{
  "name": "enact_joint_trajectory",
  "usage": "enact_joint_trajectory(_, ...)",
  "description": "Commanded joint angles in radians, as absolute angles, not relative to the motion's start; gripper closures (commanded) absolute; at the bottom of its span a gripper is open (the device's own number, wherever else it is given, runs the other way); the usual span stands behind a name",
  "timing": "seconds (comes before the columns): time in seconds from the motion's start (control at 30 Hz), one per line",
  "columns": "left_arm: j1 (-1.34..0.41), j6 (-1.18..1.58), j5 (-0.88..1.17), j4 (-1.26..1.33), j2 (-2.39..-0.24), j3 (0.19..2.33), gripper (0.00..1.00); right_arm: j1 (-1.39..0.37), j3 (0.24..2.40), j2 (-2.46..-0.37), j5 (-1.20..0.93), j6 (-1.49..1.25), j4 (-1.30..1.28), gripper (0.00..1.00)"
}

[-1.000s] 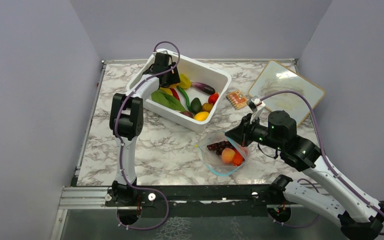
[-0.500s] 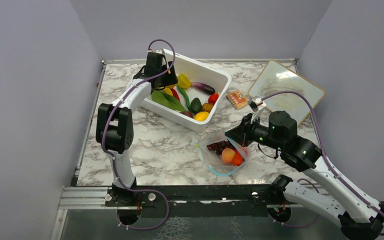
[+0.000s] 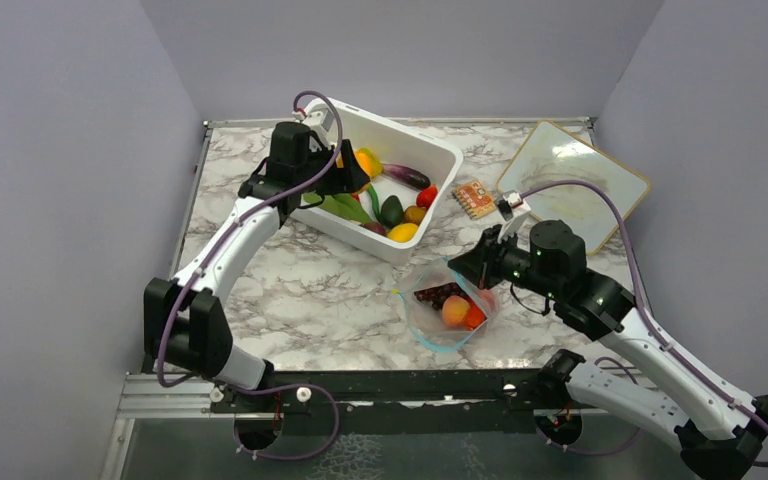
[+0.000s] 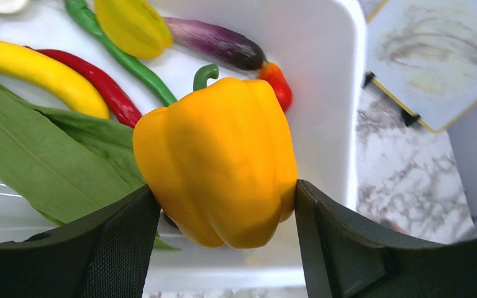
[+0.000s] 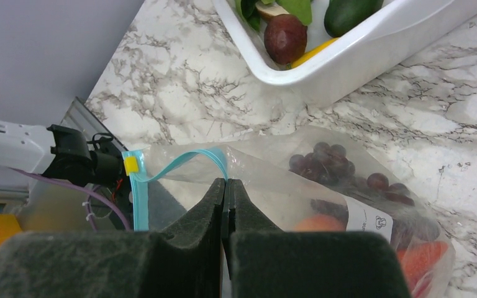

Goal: Place the food in the zip-top bag and seal the zipper
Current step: Pick up the fake vegetable at the center of the board, then place the fake vegetable in the zipper food storage bag.

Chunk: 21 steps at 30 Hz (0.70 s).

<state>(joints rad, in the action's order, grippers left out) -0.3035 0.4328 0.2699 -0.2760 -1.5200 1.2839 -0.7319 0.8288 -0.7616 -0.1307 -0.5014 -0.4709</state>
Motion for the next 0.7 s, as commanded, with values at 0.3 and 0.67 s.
enact_joint_trajectory(0.3, -0.479, 0.338, 0.484, -0.364, -1.19, 1.149, 0.74, -0.733, 0.859, -0.783, -0.001, -0.502, -0.461, 0.99)
enact_joint_trajectory(0.67, -0.525, 0.435, 0.718, -0.361, -1.056, 1.037, 0.75, -0.733, 0.857, -0.784, -0.003, -0.535, -0.443, 0.99)
